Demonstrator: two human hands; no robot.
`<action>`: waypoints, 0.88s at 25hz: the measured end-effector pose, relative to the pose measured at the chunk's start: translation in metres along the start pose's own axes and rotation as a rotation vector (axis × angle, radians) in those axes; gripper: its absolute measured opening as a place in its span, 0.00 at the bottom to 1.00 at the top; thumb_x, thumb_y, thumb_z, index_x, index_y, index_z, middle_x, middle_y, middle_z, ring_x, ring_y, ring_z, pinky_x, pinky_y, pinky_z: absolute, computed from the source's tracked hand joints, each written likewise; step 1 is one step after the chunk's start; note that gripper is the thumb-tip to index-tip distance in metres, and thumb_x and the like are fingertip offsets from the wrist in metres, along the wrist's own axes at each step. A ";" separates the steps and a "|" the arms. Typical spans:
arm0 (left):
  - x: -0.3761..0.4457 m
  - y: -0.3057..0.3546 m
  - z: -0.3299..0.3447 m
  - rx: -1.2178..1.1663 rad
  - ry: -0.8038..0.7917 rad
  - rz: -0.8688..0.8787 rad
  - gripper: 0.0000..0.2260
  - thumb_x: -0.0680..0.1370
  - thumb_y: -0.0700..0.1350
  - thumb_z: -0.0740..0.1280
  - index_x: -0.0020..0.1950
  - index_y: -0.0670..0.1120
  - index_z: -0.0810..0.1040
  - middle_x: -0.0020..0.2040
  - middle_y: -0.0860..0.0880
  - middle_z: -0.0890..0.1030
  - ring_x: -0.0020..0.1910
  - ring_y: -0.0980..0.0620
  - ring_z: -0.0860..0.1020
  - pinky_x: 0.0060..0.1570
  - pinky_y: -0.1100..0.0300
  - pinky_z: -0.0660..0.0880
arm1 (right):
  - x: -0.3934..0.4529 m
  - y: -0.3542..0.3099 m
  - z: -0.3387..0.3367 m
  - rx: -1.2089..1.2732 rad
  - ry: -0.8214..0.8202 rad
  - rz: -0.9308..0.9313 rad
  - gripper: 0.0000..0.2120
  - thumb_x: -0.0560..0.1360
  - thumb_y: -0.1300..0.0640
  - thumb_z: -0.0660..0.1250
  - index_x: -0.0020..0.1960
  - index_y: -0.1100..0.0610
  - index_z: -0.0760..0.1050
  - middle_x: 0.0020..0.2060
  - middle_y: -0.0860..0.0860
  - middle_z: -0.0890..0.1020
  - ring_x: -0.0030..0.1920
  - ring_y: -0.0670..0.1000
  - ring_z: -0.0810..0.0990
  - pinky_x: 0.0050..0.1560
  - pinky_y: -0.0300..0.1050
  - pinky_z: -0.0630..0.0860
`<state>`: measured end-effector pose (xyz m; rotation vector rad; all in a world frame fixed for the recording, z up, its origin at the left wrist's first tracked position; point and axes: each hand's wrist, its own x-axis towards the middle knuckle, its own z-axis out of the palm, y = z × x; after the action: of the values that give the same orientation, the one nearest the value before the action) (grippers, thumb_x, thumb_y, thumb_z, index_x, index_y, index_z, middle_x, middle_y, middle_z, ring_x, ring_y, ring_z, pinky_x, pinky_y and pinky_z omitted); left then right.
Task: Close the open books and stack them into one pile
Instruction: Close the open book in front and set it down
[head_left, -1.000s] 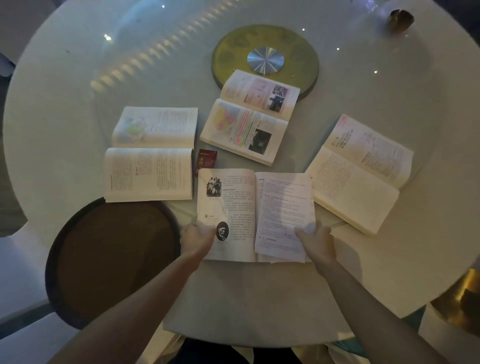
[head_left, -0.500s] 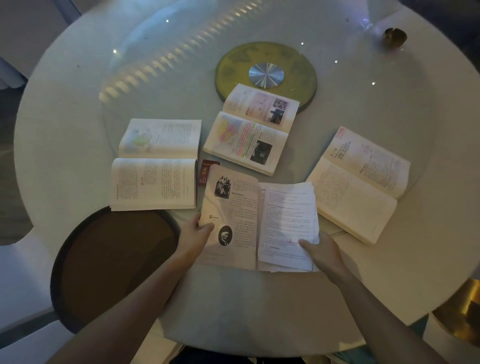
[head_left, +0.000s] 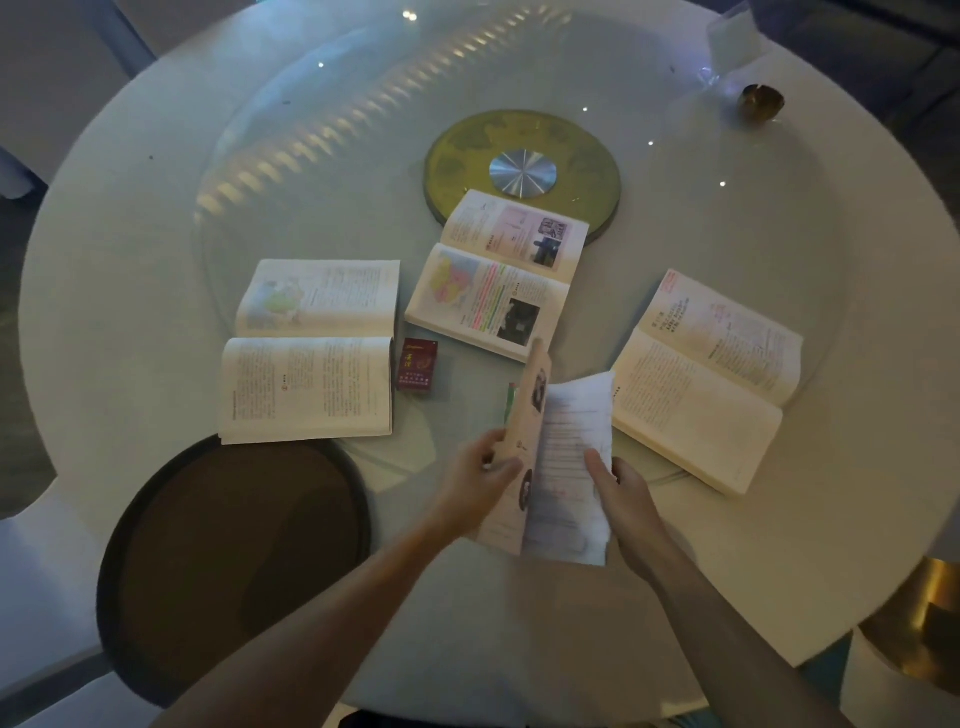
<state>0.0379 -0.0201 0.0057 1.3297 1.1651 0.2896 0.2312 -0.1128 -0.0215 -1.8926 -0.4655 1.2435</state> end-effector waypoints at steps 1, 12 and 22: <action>0.001 0.000 0.011 -0.022 -0.056 -0.007 0.14 0.81 0.45 0.67 0.67 0.48 0.78 0.52 0.50 0.83 0.49 0.51 0.83 0.44 0.60 0.81 | 0.000 0.000 0.005 0.026 -0.012 0.039 0.18 0.83 0.39 0.61 0.54 0.51 0.83 0.49 0.49 0.89 0.47 0.49 0.88 0.44 0.45 0.84; 0.002 -0.075 0.000 0.264 0.114 -0.267 0.30 0.75 0.59 0.69 0.71 0.43 0.72 0.64 0.43 0.74 0.63 0.45 0.76 0.62 0.47 0.77 | -0.002 0.035 0.026 0.106 -0.017 0.278 0.12 0.82 0.59 0.62 0.54 0.61 0.84 0.48 0.59 0.89 0.47 0.59 0.89 0.53 0.62 0.84; 0.002 -0.090 -0.025 0.120 0.183 -0.295 0.08 0.77 0.48 0.70 0.49 0.44 0.78 0.43 0.46 0.83 0.37 0.52 0.80 0.34 0.58 0.77 | 0.011 0.028 0.051 -0.136 -0.030 0.193 0.06 0.74 0.65 0.60 0.39 0.57 0.70 0.33 0.58 0.73 0.30 0.53 0.73 0.33 0.46 0.73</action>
<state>-0.0198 -0.0307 -0.0673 1.2318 1.5341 0.1297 0.1873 -0.1010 -0.0593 -2.0751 -0.3996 1.3975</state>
